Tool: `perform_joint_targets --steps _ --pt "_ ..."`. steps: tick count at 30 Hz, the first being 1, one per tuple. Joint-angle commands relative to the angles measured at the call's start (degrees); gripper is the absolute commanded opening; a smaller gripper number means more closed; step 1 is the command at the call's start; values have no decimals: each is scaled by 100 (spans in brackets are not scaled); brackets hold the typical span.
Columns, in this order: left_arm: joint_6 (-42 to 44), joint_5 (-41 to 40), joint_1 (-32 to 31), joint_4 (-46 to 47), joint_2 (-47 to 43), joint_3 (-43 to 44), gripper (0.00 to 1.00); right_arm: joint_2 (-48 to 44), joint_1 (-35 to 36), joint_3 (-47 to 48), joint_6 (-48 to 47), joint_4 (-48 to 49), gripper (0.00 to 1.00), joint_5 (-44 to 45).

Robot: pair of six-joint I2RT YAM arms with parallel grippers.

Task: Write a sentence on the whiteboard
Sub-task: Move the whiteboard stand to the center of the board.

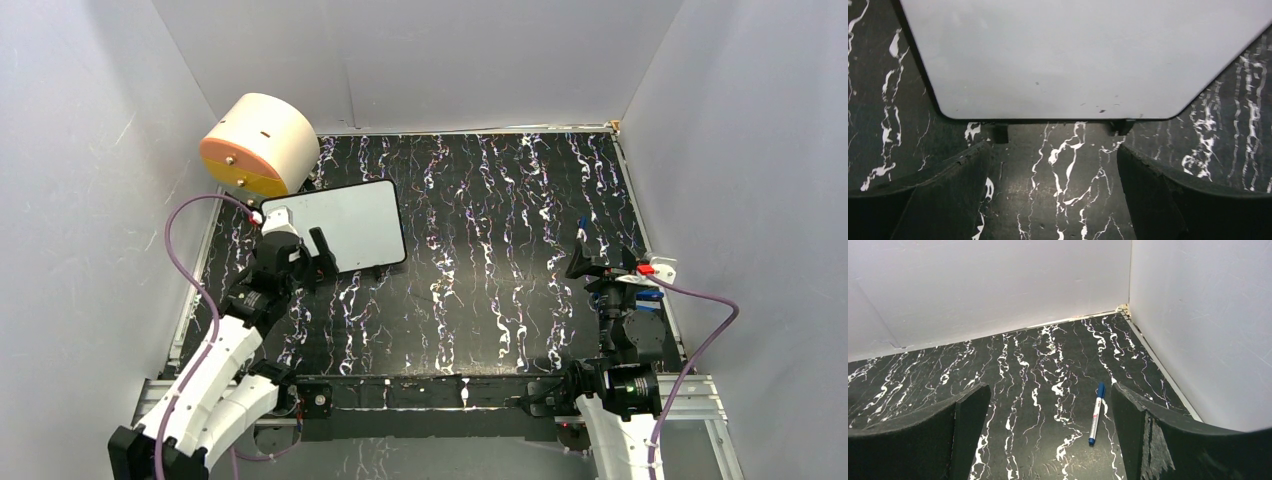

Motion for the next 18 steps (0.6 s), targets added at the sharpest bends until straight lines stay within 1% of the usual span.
perform_joint_targets --steps 1,6,10,18 --pt "-402 -138 360 -126 326 -67 93 -108 -1 150 133 137 99 -124" --pt "-464 113 849 -60 818 -116 89 -108 122 172 164 101 99 -164" --pt "-372 160 1177 129 1107 -109 81 -108 241 213 202 55 99 -178" --pt "-379 433 1224 185 1709 -161 64 -108 390 269 262 -18 99 -126"
